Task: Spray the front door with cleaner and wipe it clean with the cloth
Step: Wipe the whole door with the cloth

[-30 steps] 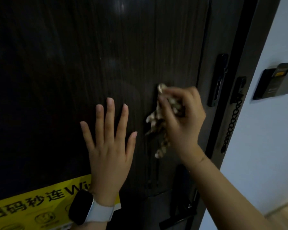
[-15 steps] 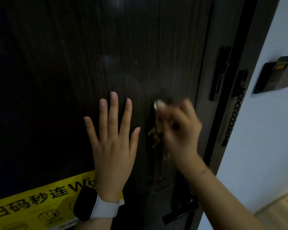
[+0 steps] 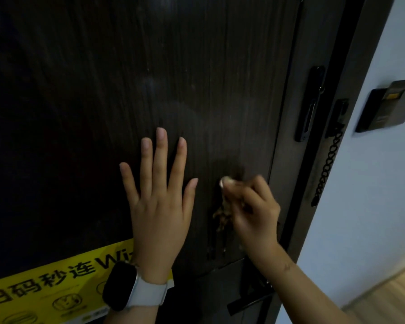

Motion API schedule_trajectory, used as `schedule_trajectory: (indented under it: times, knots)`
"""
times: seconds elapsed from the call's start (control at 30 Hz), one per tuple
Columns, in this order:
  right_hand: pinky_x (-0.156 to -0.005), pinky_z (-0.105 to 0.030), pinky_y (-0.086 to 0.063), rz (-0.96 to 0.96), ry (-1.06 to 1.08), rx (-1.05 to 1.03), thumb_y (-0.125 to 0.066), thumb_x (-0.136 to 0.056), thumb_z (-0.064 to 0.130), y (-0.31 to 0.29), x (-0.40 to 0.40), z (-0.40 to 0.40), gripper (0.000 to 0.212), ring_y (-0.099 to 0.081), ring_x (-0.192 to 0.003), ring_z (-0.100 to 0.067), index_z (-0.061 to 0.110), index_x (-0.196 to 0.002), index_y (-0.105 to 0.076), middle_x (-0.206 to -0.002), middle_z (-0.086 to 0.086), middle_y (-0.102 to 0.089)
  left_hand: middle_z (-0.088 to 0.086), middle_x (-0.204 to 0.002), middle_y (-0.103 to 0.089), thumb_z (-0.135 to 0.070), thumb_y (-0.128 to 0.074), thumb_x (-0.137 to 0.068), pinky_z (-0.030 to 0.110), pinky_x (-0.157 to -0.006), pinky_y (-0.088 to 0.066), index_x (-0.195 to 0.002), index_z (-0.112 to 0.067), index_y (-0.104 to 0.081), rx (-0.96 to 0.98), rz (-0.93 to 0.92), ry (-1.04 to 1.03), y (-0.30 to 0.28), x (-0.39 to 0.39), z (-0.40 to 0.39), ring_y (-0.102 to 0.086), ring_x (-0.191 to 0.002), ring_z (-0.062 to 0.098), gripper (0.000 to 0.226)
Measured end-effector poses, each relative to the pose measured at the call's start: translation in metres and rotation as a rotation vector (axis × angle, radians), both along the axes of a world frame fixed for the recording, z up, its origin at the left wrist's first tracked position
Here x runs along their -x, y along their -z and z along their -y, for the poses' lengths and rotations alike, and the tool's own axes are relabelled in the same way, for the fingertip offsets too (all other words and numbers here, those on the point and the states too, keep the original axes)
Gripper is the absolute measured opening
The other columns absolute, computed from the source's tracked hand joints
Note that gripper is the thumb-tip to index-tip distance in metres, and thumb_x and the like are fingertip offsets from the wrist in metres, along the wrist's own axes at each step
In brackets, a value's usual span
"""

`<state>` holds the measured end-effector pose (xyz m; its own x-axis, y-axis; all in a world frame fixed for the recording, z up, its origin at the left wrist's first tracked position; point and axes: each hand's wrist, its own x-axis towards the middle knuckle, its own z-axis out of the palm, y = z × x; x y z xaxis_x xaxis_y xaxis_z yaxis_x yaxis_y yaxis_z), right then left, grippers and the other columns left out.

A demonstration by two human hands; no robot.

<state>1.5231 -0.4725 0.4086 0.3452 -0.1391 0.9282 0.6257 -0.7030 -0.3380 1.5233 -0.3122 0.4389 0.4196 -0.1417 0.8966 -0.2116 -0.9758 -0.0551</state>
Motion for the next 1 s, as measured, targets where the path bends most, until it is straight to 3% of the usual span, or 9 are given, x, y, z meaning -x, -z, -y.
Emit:
schedule_trajectory:
  times: [0.13, 0.27, 0.4, 0.53, 0.67, 0.8, 0.9, 1.0]
  knots:
    - [-0.065, -0.004, -0.033, -0.038, -0.011, -0.006, -0.073, -0.084, 0.001, -0.035, -0.002, 0.01, 0.009, -0.044, -0.072, 0.008, 0.006, -0.077, -0.069, -0.083, 0.014, -0.042, 0.01, -0.162, 0.003, -0.04, -0.041, -0.101, 0.052, -0.119, 0.005, -0.156, -0.018, -0.012, 0.0, -0.005, -0.013, 0.0, 0.0, 0.0, 0.005, -0.149, 0.027, 0.066]
    - [-0.066, -0.007, -0.033, 0.148, 0.021, -0.124, -0.07, -0.087, 0.003, -0.093, -0.014, 0.014, 0.009, -0.043, -0.071, 0.003, 0.002, -0.078, -0.069, -0.081, -0.001, -0.047, 0.008, -0.162, 0.005, -0.04, -0.042, -0.1, 0.052, -0.119, 0.004, -0.156, -0.019, -0.012, 0.001, -0.016, -0.007, -0.001, 0.002, 0.0, 0.006, -0.149, 0.027, 0.066]
    - [-0.069, -0.008, -0.036, 0.12, 0.013, -0.057, -0.071, -0.083, -0.004, -0.016, -0.01, 0.01, 0.005, -0.046, -0.074, -0.002, -0.002, -0.087, -0.071, -0.087, 0.005, -0.045, 0.007, -0.162, 0.002, -0.036, -0.047, -0.098, 0.05, -0.12, 0.004, -0.155, -0.018, -0.019, 0.01, -0.027, 0.072, -0.003, 0.005, -0.006, 0.004, -0.15, 0.025, 0.066]
    - [-0.059, -0.029, -0.048, -0.153, -0.028, -0.091, -0.071, -0.083, 0.004, 0.075, 0.006, 0.011, 0.004, -0.058, -0.069, -0.011, 0.002, -0.086, -0.073, -0.083, 0.003, -0.049, 0.008, -0.162, -0.003, -0.031, -0.052, -0.094, 0.049, -0.121, 0.001, -0.153, -0.019, -0.026, 0.039, -0.064, 0.101, 0.013, 0.015, -0.018, 0.001, -0.15, 0.026, 0.066]
    - [-0.064, -0.015, -0.043, -0.207, -0.015, -0.166, -0.072, -0.085, 0.006, 0.059, 0.012, 0.019, 0.005, -0.055, -0.071, -0.004, 0.004, -0.081, -0.071, -0.081, 0.003, -0.051, 0.011, -0.161, 0.004, -0.041, -0.055, -0.09, 0.056, -0.118, 0.003, -0.154, -0.017, -0.018, 0.072, -0.129, 0.017, 0.055, 0.028, -0.029, 0.003, -0.15, 0.03, 0.078]
    - [-0.079, -0.02, -0.048, -0.071, 0.029, -0.437, -0.066, -0.079, -0.017, 0.05, -0.002, 0.007, 0.017, -0.059, -0.086, -0.015, -0.001, -0.086, -0.069, -0.092, -0.008, -0.053, 0.008, -0.162, 0.012, -0.051, -0.048, -0.089, 0.058, -0.117, 0.006, -0.155, -0.018, -0.008, 0.08, -0.163, -0.037, 0.08, 0.027, -0.044, 0.009, -0.149, 0.03, 0.083]
    - [-0.081, -0.017, -0.046, -0.064, -0.026, -0.303, -0.059, -0.078, -0.013, 0.094, 0.004, -0.04, 0.021, -0.056, -0.091, -0.012, -0.001, -0.092, -0.069, -0.099, -0.004, -0.052, 0.005, -0.161, 0.017, -0.056, -0.041, -0.09, 0.057, -0.116, 0.009, -0.155, -0.022, -0.001, 0.009, -0.171, -0.031, 0.086, 0.023, -0.057, 0.013, -0.148, 0.028, 0.084]
    - [-0.078, -0.025, -0.051, -0.138, -0.168, -0.031, -0.059, -0.082, -0.004, 0.129, 0.016, -0.064, 0.031, -0.059, -0.094, -0.018, 0.01, -0.109, -0.064, -0.104, -0.002, -0.051, 0.004, -0.16, 0.021, -0.058, -0.04, -0.09, 0.055, -0.116, 0.013, -0.155, -0.024, 0.004, -0.008, -0.184, -0.028, 0.086, 0.021, -0.06, 0.017, -0.147, 0.027, 0.085]
